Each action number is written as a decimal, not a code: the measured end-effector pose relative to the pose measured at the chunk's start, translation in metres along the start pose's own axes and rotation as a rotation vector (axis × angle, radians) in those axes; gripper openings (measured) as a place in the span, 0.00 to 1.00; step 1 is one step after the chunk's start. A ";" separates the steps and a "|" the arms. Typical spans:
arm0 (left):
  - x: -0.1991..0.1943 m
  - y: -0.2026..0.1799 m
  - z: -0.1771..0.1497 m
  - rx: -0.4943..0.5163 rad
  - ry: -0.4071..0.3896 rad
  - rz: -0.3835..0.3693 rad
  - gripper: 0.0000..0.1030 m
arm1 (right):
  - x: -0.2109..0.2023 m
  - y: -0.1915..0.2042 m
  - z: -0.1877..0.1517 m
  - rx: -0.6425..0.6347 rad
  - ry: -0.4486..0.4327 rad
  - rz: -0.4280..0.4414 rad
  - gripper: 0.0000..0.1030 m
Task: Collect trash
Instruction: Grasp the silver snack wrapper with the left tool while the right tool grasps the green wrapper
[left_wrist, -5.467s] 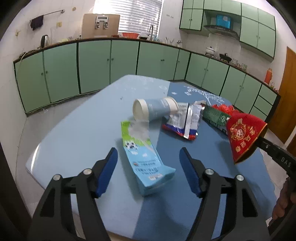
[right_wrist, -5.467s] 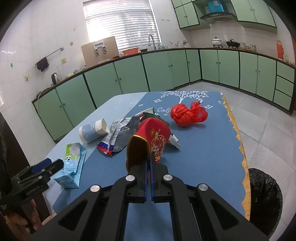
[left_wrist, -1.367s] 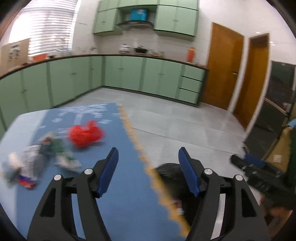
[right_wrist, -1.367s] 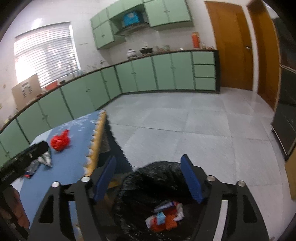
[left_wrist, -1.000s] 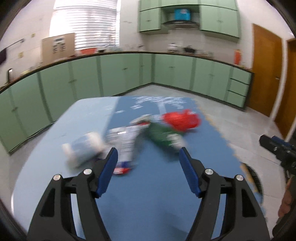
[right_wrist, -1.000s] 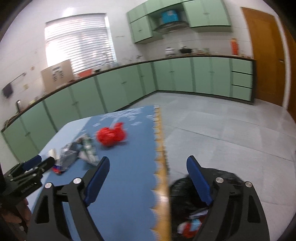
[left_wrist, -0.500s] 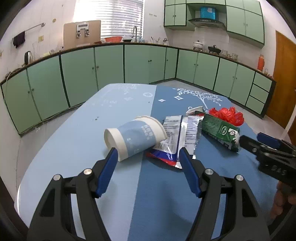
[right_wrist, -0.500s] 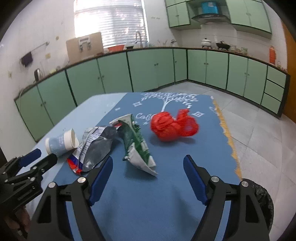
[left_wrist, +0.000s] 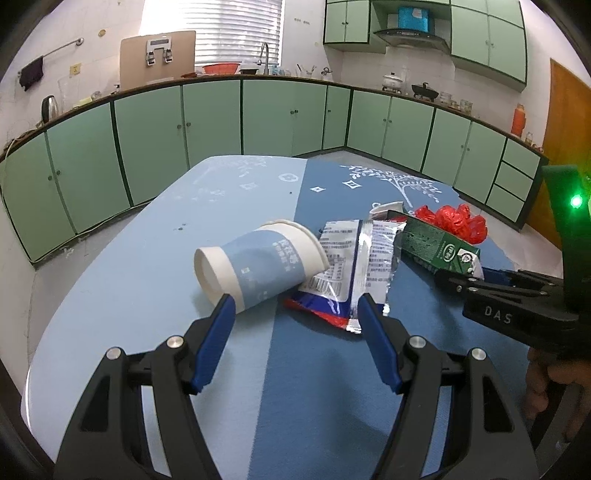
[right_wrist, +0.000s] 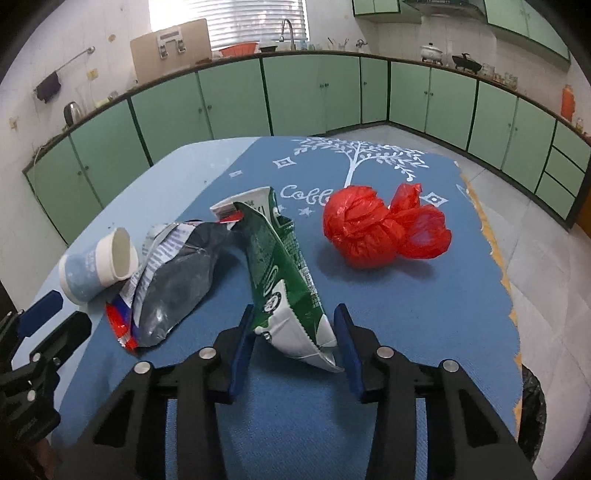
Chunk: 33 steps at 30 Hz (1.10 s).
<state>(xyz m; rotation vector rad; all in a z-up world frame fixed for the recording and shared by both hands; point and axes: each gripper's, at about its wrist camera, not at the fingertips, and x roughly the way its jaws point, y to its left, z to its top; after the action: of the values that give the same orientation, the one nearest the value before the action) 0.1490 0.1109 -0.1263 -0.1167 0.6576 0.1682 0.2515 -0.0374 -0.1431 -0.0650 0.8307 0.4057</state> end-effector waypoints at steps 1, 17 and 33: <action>0.000 -0.002 0.001 0.001 -0.001 -0.005 0.65 | -0.001 -0.001 0.000 0.003 -0.005 0.005 0.37; 0.035 -0.059 0.012 0.041 0.086 -0.093 0.67 | -0.056 -0.026 -0.013 0.045 -0.103 0.083 0.21; 0.060 -0.052 0.019 -0.020 0.150 -0.032 0.16 | -0.068 -0.038 -0.021 0.066 -0.140 0.096 0.22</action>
<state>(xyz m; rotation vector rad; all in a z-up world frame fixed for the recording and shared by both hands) 0.2173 0.0704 -0.1459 -0.1595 0.8036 0.1363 0.2096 -0.0987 -0.1119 0.0644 0.7103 0.4669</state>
